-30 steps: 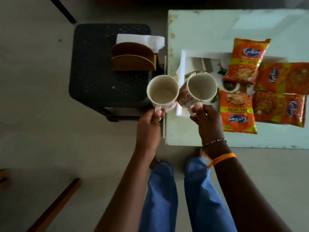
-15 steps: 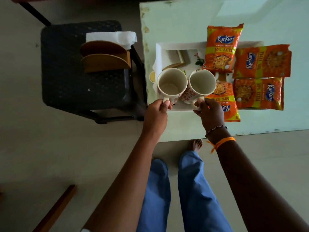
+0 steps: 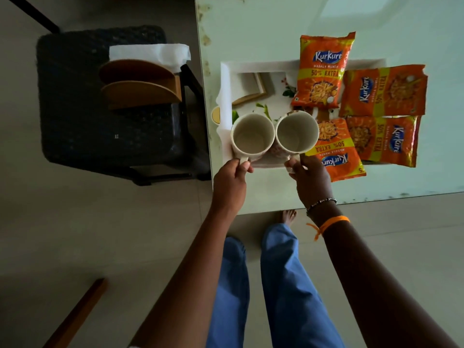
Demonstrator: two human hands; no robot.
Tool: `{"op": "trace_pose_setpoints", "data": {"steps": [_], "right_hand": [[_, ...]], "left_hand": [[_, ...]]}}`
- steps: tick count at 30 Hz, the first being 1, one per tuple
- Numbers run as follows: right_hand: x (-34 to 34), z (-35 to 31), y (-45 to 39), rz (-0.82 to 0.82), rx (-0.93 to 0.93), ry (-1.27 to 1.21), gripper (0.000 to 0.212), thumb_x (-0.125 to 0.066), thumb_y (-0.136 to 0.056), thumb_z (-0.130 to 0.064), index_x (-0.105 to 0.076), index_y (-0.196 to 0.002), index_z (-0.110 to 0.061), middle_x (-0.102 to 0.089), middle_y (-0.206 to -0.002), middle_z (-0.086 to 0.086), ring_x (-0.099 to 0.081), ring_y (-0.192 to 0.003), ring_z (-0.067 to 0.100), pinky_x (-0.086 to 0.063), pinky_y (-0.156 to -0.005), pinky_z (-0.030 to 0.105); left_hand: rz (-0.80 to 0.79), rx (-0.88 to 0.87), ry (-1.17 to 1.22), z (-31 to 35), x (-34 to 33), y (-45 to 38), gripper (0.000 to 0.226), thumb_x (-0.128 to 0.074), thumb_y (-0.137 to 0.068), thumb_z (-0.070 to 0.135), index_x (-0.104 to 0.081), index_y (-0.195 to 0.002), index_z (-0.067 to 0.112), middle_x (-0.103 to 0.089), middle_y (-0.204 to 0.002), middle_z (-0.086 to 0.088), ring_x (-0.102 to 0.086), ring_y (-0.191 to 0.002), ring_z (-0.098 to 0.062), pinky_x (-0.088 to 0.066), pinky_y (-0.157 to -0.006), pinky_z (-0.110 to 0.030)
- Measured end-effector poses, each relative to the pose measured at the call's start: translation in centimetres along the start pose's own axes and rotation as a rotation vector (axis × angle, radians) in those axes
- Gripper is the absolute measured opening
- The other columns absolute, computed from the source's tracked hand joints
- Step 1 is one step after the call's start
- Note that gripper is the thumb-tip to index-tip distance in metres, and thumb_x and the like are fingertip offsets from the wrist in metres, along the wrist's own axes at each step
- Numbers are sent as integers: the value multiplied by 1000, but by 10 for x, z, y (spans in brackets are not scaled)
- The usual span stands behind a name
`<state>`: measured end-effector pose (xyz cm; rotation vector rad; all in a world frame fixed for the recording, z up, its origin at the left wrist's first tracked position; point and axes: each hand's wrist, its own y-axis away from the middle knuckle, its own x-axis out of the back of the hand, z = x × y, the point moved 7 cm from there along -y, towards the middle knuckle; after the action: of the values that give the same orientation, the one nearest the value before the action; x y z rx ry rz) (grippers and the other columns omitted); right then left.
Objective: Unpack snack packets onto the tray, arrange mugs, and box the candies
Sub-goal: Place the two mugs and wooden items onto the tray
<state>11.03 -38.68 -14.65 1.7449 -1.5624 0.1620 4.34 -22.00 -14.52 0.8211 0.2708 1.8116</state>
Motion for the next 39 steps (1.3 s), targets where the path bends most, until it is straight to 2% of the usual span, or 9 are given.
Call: {"op": "trace_pose_setpoints", "data": {"steps": [4, 6, 9, 13, 18, 21, 27, 30, 39], "right_hand": [[5, -4, -4, 0, 22, 95, 25, -60, -86, -18, -64, -91, 6, -61, -103, 25, -60, -95, 39, -50, -86, 53], [10, -5, -3, 26, 16, 117, 25, -64, -83, -20, -63, -91, 4, -61, -105, 22, -60, -94, 35, -48, -87, 38], [24, -16, 3, 148, 68, 191, 30, -68, -79, -21, -58, -91, 3, -57, -106, 21, -47, -85, 20, -24, -63, 16], [31, -53, 10, 260, 217, 194, 28, -68, -78, -17, -54, -89, 5, -56, -100, 23, -39, -80, 15, -19, -58, 15], [-23, -128, 7, 9, 431, 135, 14, -66, -79, -11, -62, -84, 2, -62, -92, 18, -53, -75, 22, -34, -63, 20], [-70, -175, 4, -130, 551, 96, 11, -63, -80, -10, -64, -88, -2, -61, -96, 16, -60, -79, 28, -50, -70, 36], [-175, -242, -22, -362, 749, 266, 55, -62, -79, -9, -44, -131, -8, -42, -136, 15, -51, -117, 32, -44, -98, 37], [-205, -247, -31, -375, 812, 504, 62, -65, -79, -18, -37, -133, -9, -40, -137, 13, -47, -119, 34, -45, -96, 42], [-116, -215, -20, -287, 816, 270, 51, -68, -74, -19, -51, -121, -6, -53, -118, 17, -53, -99, 27, -33, -77, 16]], "left_hand": [[-30, -17, -38, 3, -2, -1, 28, -44, -96, 21, -66, -98, 4, -67, -107, -15, -60, -100, -25, -40, -79, -26], [-33, -19, -44, 6, -1, -2, 28, -46, -94, 22, -65, -102, 3, -67, -109, -16, -60, -102, -25, -39, -77, -23], [16, 17, -8, 5, 7, -4, 29, -50, -92, 26, -63, -104, 3, -66, -107, -14, -60, -98, -23, -38, -70, -21], [140, 72, 119, -1, 36, -8, 23, -49, -93, 24, -64, -102, 10, -61, -92, -3, -54, -77, -8, -38, -55, -8], [339, 90, 236, -9, 94, -17, 20, -50, -92, 12, -62, -107, 10, -59, -98, 4, -53, -79, 5, -38, -66, 6], [419, 89, 270, -11, 126, -30, 20, -49, -92, 11, -61, -108, 12, -59, -93, 10, -54, -82, 3, -39, -66, 6], [494, 94, 298, -20, 165, -55, 21, -47, -92, 10, -60, -108, 16, -57, -89, 18, -52, -82, 9, -36, -62, 9], [514, 85, 288, -22, 175, -60, 20, -48, -91, 10, -61, -105, 17, -56, -87, 20, -52, -82, 10, -36, -63, 8], [363, 79, 227, -19, 146, -54, 21, -47, -92, 15, -63, -103, 23, -61, -93, 16, -55, -86, 9, -40, -71, -10]]}}
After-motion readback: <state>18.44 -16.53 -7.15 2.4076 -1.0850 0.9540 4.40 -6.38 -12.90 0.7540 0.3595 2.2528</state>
